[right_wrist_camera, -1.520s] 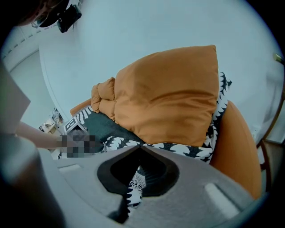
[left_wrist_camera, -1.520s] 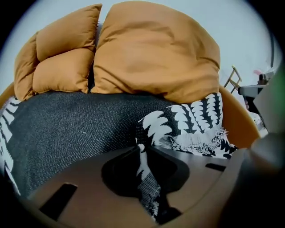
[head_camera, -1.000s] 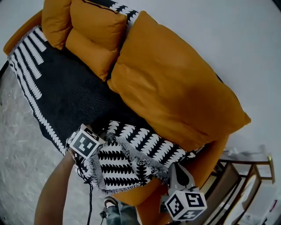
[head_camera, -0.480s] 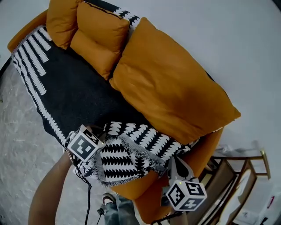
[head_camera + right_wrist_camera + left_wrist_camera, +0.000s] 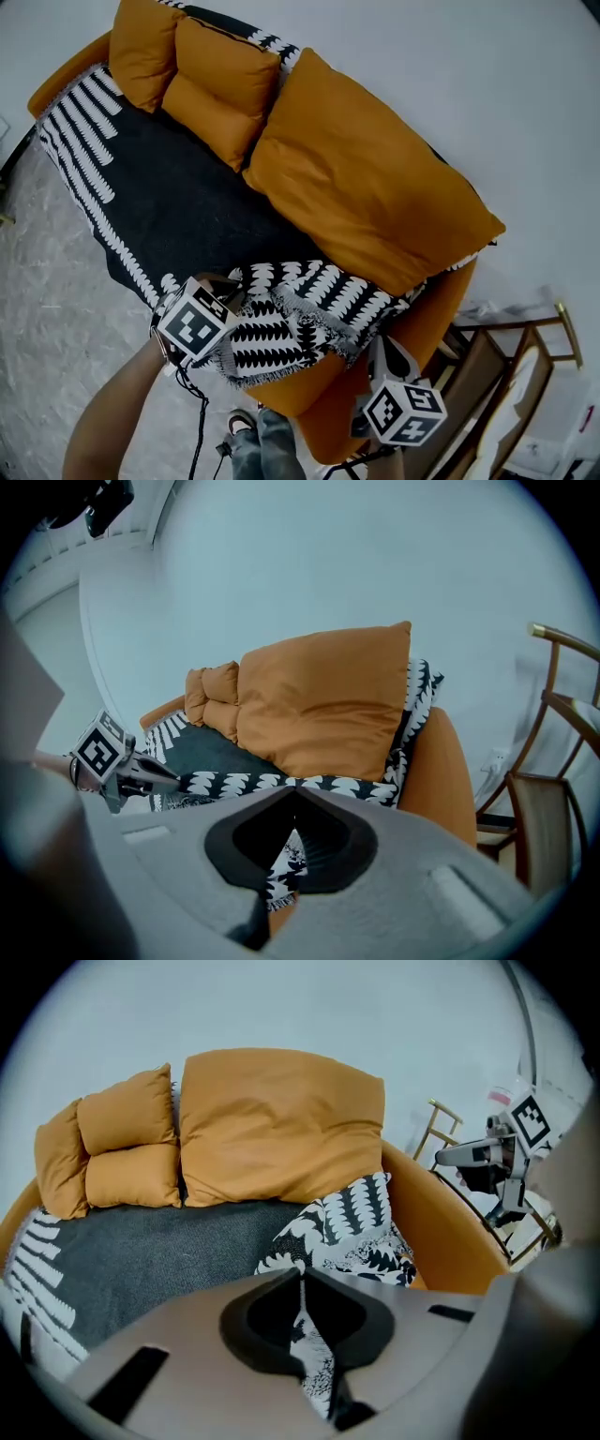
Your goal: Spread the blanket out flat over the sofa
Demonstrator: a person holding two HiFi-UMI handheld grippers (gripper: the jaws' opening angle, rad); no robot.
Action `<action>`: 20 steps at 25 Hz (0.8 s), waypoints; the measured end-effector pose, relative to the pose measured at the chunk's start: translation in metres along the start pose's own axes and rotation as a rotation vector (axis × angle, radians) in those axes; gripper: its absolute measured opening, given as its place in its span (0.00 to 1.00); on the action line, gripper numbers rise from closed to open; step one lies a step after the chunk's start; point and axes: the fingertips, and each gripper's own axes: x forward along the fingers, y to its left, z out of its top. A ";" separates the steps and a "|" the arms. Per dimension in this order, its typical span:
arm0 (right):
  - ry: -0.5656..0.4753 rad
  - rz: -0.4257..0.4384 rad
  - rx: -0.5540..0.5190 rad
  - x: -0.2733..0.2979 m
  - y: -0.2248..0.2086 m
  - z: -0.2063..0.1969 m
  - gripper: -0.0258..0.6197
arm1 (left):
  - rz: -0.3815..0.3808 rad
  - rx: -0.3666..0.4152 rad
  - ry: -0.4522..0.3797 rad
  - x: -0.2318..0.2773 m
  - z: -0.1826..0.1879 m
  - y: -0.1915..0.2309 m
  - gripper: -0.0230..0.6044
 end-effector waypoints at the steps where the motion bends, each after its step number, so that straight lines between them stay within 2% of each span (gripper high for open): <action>1: -0.004 -0.003 0.001 -0.004 -0.001 -0.003 0.05 | 0.005 -0.006 -0.006 -0.004 0.000 -0.005 0.06; 6: -0.021 -0.013 0.015 -0.027 -0.003 -0.011 0.05 | 0.015 -0.032 -0.045 -0.025 0.006 -0.031 0.06; 11: -0.040 -0.018 0.026 -0.051 -0.003 -0.016 0.05 | -0.016 -0.103 -0.052 -0.044 -0.002 -0.062 0.06; 15: -0.055 -0.026 0.025 -0.068 -0.006 -0.024 0.05 | -0.034 -0.108 -0.055 -0.053 -0.012 -0.087 0.06; 20: -0.070 -0.040 0.047 -0.092 -0.016 -0.033 0.05 | -0.056 -0.103 -0.080 -0.065 -0.008 -0.121 0.06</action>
